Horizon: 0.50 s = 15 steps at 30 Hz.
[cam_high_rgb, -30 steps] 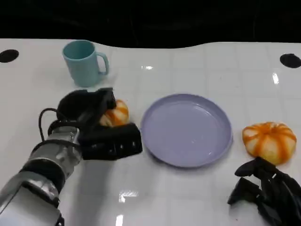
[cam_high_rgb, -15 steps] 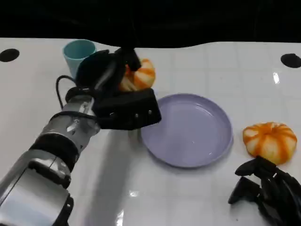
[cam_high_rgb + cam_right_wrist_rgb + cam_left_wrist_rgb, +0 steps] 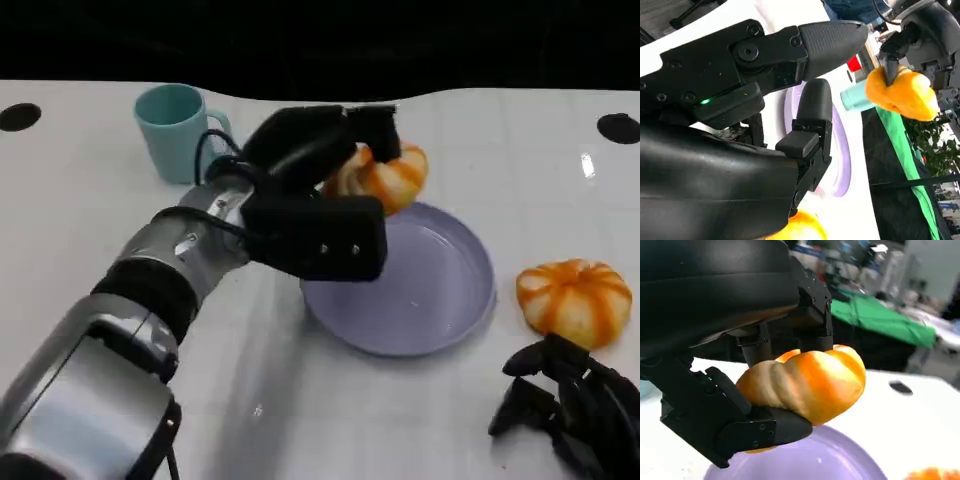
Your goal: Grasp the bread from the table and place it into the plate.
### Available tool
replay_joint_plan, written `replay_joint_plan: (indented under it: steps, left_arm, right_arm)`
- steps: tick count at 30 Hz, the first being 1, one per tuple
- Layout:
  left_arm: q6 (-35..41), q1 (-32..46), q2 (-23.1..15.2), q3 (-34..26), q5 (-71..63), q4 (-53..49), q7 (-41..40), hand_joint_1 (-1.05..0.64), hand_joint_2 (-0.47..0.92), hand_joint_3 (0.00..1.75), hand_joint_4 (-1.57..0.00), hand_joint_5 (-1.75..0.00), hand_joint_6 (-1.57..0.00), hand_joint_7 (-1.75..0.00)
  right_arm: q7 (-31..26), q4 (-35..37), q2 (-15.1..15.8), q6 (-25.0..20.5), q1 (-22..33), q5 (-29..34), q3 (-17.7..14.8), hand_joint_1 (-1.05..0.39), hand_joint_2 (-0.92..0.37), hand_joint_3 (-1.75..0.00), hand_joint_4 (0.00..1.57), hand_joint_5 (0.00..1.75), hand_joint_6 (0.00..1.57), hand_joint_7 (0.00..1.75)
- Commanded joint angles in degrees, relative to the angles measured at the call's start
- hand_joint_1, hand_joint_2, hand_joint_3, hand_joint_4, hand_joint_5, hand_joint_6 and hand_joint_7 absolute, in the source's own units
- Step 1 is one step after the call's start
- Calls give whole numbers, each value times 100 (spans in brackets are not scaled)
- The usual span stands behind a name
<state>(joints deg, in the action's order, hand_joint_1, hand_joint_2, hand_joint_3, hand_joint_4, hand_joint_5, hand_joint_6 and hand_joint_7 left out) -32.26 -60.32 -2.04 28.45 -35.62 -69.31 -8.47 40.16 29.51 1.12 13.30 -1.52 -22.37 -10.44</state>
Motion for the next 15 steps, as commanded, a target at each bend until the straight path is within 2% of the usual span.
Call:
replay_joint_plan:
  steps: [1, 4, 10, 15]
  left_arm:
    - [-15, -226, 86, 240, -196, -124, 234, -17, 49, 117, -88, -175, -74, -175]
    - [46, -243, 147, 295, -216, -173, 309, -18, 51, 108, -88, -175, -74, -175]
    - [96, -196, 211, 440, -353, -251, 279, -19, 51, 103, -87, -175, -73, -175]
    - [243, -153, 253, 513, -343, -293, 446, -17, 59, 100, -84, -175, -70, -175]
  right_arm:
    - [-19, -21, 46, 56, 54, -47, -53, -52, -92, -28, 61, 153, 56, 122]
    - [-18, -37, 47, 40, 64, -41, -41, -53, -92, -29, 60, 154, 55, 122]
    - [-74, -81, 39, -52, 64, -28, -17, -53, -92, -27, 60, 154, 56, 122]
    - [-144, -179, 33, -114, 98, -14, 9, -53, -92, -27, 61, 153, 57, 123]
